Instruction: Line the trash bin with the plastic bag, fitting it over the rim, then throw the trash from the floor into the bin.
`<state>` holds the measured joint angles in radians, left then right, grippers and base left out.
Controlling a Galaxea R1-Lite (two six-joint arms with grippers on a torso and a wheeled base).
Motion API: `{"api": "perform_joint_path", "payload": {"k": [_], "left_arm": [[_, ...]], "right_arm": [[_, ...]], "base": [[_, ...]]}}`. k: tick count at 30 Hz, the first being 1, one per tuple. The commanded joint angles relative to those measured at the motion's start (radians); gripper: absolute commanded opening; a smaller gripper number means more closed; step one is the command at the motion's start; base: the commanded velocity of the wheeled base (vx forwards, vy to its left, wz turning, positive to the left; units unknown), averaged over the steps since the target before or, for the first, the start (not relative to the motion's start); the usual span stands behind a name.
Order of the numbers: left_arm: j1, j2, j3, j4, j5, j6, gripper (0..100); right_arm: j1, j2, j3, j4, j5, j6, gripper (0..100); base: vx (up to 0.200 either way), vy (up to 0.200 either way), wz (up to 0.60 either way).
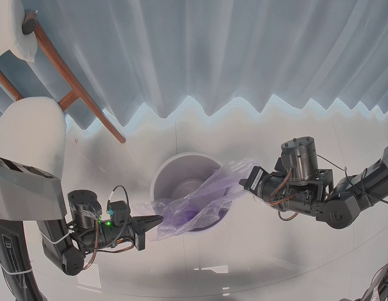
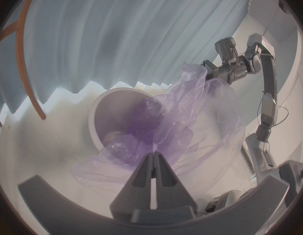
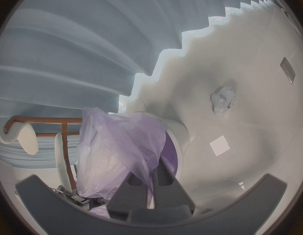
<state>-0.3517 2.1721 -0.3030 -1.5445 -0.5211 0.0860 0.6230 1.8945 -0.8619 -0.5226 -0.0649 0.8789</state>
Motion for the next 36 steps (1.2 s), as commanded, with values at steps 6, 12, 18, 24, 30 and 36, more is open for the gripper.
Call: {"api": "perform_joint_path", "payload": {"k": [6, 12, 18, 24, 30, 36], "left_arm": [[-0.006, -0.147, -0.047, 0.000, 0.044, -0.322, 0], [-0.035, -0.164, -0.071, 0.003, 0.161, -0.453, 0], [-0.062, -0.258, -0.157, 0.147, 0.190, -0.592, 0], [-0.062, -0.384, -0.268, 0.394, 0.181, -0.637, 0], [-0.062, -0.423, -0.331, 0.537, 0.138, -0.631, 0], [-0.075, -0.434, -0.398, 0.598, 0.158, -0.638, 0]], "right_arm": [[0.000, -0.037, 0.020, -0.001, 0.000, 0.014, 0], [0.000, -0.038, -0.016, -0.008, 0.004, 0.005, 0], [-0.014, -0.032, -0.115, 0.024, 0.045, 0.012, 0], [-0.017, -0.040, -0.152, 0.108, 0.085, 0.011, 0], [-0.026, -0.041, -0.174, 0.184, 0.122, -0.035, 0], [-0.028, -0.040, -0.201, 0.220, 0.123, -0.051, 0]], "base": [[0.000, 0.000, 0.00], [0.000, 0.000, 0.00], [0.000, 0.000, 0.00], [0.000, 0.000, 0.00], [0.167, 0.000, 0.00], [0.200, 0.000, 0.00]]}}
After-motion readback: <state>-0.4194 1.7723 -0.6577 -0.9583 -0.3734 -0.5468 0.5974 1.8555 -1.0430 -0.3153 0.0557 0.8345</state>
